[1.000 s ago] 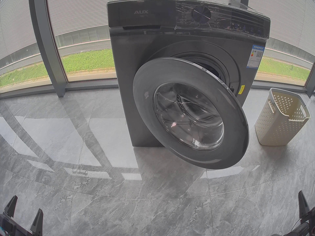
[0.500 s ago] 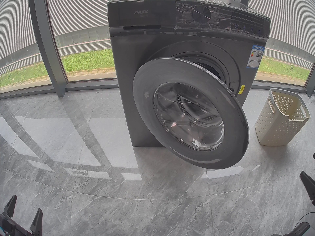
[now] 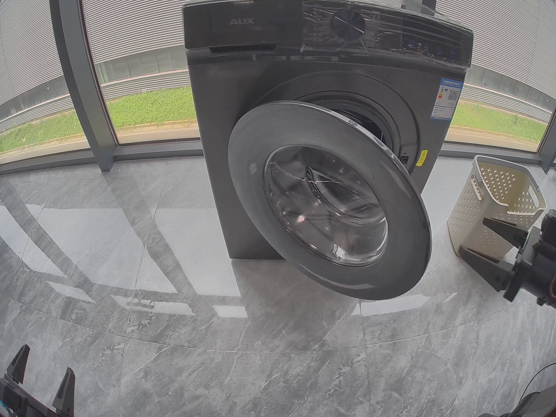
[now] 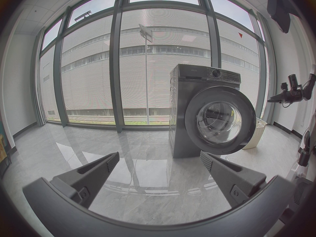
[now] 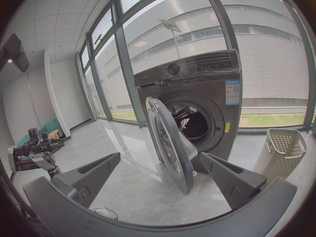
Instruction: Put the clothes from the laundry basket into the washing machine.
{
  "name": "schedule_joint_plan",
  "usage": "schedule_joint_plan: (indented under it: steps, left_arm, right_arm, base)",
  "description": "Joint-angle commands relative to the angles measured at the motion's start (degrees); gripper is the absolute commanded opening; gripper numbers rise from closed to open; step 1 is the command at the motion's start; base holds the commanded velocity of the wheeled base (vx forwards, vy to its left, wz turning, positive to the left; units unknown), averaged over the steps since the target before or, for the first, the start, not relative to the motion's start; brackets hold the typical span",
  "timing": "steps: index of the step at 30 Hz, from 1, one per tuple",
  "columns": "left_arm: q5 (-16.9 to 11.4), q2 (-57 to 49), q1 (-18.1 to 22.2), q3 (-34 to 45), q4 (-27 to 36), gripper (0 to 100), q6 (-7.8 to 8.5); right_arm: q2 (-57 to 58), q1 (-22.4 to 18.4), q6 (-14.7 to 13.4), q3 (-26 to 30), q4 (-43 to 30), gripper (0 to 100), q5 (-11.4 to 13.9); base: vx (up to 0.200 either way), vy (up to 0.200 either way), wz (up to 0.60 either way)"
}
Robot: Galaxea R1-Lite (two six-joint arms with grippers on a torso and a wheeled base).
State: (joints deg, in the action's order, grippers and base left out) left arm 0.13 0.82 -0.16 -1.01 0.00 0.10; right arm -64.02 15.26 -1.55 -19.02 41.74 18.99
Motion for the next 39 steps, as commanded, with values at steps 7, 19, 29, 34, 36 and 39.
schedule_joint_plan:
  steps: [7,19,29,34,36,39]
  left_arm:
    - [0.0,-0.8,0.0,1.0,0.0,100,0.08]
    - [0.0,-0.8,0.0,1.0,0.0,100,-0.19]
    - [0.0,-0.8,0.0,1.0,0.1,100,-0.10]
    - [0.0,-0.8,0.0,1.0,0.1,100,-0.19]
    - [0.1,-0.8,0.0,1.0,0.1,100,-0.19]
    - [0.5,-0.8,0.0,1.0,0.0,100,-0.27]
  right_arm:
    - [-17.5,4.3,-2.1,6.1,11.5,100,1.1]
    - [-21.2,6.8,-2.1,6.3,12.2,100,0.6]
    - [-32.6,2.5,-4.1,4.1,28.8,100,-11.1]
    - [-34.1,-2.9,-3.5,2.6,31.7,100,-11.2]
    - [-34.1,-3.4,-3.4,2.7,31.8,100,-11.2]
    - [-34.1,-2.8,-3.4,4.8,31.6,100,-10.7]
  base:
    - [0.000,0.000,0.00]
    - [0.150,0.000,0.00]
    - [0.000,0.000,0.00]
    - [0.000,0.000,0.00]
    - [0.000,0.000,0.00]
    - [0.000,-0.200,0.00]
